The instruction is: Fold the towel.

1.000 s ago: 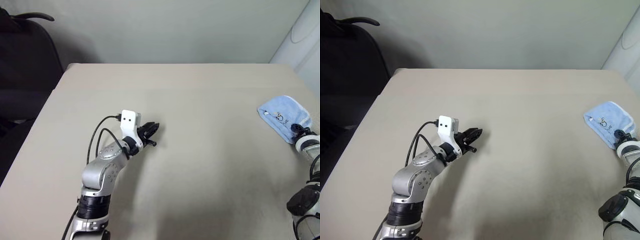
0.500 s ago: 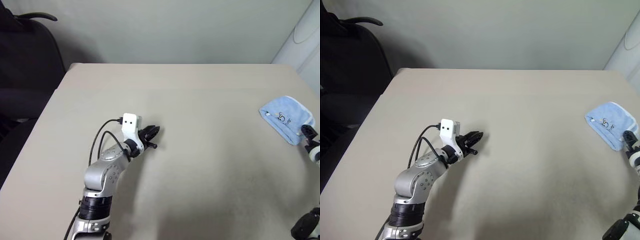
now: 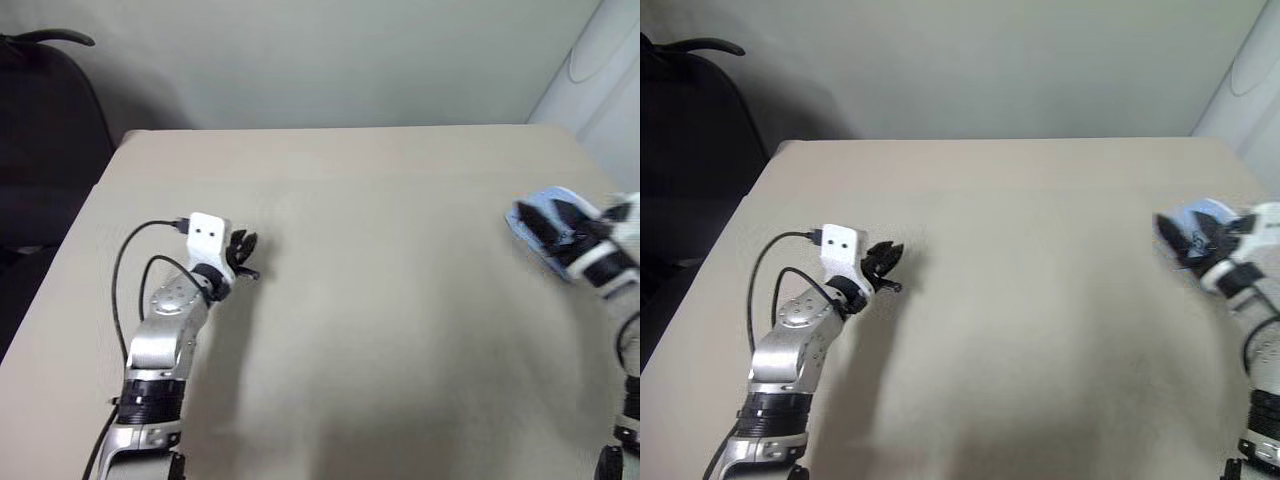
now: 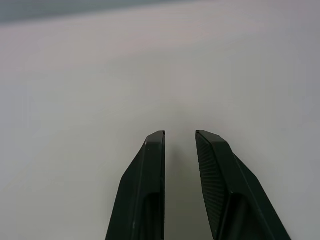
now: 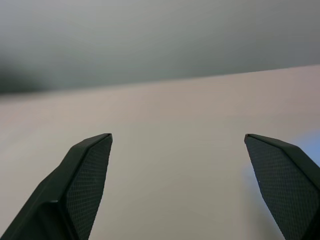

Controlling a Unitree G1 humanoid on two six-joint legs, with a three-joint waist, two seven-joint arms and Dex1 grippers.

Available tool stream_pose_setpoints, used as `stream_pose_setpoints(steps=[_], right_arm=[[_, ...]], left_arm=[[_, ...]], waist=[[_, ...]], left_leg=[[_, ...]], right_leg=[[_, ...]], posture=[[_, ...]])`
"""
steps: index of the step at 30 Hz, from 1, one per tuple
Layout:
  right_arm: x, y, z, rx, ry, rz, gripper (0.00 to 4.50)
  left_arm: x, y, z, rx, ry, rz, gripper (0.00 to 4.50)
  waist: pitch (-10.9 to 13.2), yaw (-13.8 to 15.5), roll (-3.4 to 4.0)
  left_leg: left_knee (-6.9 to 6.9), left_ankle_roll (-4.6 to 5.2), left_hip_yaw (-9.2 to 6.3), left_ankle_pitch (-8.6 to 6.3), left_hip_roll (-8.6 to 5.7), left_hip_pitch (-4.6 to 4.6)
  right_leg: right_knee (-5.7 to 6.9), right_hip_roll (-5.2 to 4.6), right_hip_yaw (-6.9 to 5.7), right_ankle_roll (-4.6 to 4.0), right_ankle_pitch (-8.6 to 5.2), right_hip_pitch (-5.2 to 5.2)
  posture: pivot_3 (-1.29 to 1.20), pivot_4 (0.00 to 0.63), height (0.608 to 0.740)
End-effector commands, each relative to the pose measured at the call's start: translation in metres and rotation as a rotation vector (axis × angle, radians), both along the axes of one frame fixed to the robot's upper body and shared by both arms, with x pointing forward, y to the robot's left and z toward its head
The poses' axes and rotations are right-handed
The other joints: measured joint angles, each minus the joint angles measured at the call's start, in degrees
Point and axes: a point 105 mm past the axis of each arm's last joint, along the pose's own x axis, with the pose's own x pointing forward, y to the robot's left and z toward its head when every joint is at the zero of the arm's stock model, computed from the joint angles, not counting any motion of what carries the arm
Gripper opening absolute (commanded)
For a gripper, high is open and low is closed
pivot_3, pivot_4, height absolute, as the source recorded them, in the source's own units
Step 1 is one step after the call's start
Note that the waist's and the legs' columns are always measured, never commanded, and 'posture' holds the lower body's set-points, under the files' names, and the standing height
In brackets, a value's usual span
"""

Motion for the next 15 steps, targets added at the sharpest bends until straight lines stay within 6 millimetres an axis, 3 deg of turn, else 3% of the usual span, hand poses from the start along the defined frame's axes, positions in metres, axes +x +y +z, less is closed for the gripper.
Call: stream_pose_setpoints(steps=[1,4,8,15], right_arm=[[0.017,0.048,-0.016,-0.168,-0.030,0.123,4.48],[0.028,0.075,-0.024,-0.175,-0.042,0.179,4.48],[0.034,0.096,-0.034,-0.139,-0.036,0.237,4.48],[0.035,0.102,-0.041,-0.120,-0.033,0.260,4.48]], left_arm=[[-0.003,0.013,0.008,-0.026,-0.056,0.025,1.06],[-0.003,0.018,0.007,-0.025,-0.063,0.051,1.06],[-0.009,0.020,0.007,-0.024,-0.068,0.089,1.06],[-0.024,0.024,0.003,-0.065,-0.055,0.118,1.06]], waist=[[0.0,0.0,-0.01],[0.0,0.2,-0.02],[0.0,0.4,-0.02],[0.0,0.3,-0.03]], left_leg=[[-0.02,0.00,-0.02,0.00,0.00,-0.01],[0.01,0.00,-0.07,0.00,0.00,-0.04],[0.04,-0.06,-0.11,0.03,-0.03,-0.27],[0.04,-0.10,-0.12,0.06,-0.02,-0.32]], right_leg=[[0.00,-0.03,-0.03,0.00,0.00,0.00],[0.02,-0.09,-0.11,0.00,0.00,-0.04],[0.03,-0.15,-0.19,0.00,0.00,-0.23],[0.01,-0.17,-0.26,-0.01,0.00,-0.22]], posture=[[0.00,0.150,0.740],[0.00,0.150,0.740],[0.00,0.150,0.740],[0.00,0.150,0.740]])
